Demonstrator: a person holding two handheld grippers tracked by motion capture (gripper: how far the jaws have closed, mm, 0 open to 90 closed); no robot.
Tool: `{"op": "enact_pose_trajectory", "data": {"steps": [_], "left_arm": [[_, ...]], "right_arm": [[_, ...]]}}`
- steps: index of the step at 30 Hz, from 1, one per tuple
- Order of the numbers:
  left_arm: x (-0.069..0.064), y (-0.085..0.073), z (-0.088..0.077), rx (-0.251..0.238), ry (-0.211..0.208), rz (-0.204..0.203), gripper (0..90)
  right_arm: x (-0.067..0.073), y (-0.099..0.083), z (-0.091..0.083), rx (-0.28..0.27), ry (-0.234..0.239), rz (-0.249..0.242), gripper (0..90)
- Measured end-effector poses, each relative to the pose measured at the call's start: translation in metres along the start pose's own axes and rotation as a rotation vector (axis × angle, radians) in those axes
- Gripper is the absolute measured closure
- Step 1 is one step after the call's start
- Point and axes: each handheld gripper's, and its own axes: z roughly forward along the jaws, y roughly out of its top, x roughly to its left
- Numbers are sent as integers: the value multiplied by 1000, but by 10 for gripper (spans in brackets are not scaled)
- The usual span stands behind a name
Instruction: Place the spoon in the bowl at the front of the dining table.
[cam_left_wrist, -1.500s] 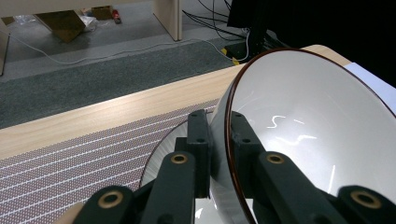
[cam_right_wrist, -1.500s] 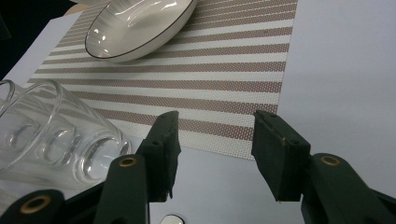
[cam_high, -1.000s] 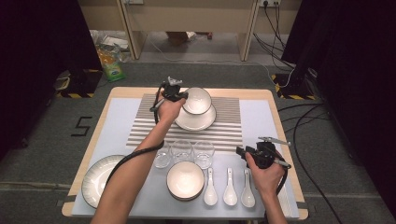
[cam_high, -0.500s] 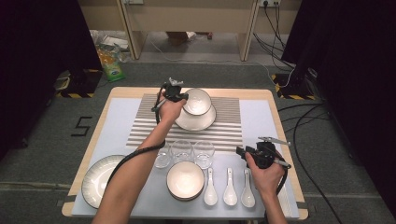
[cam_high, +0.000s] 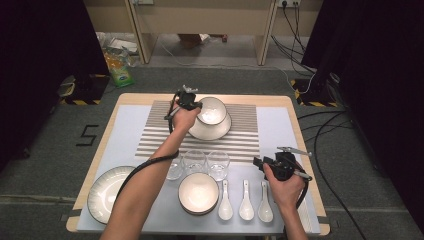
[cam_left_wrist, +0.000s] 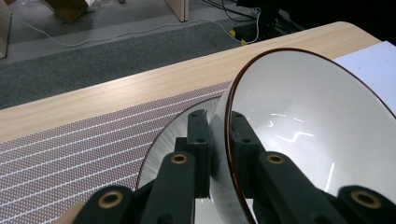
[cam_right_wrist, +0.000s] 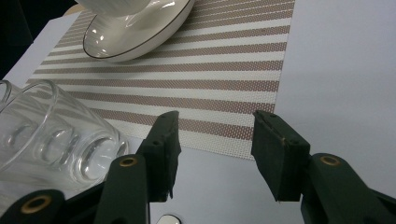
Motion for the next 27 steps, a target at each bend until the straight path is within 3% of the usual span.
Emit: {"op": "enact_pose_trajectory", "data": {"steps": [27], "left_arm": [[-1, -8, 17, 51, -11, -21, 803]], "right_arm": [[-1, 0, 0, 0, 0, -3, 517]]}}
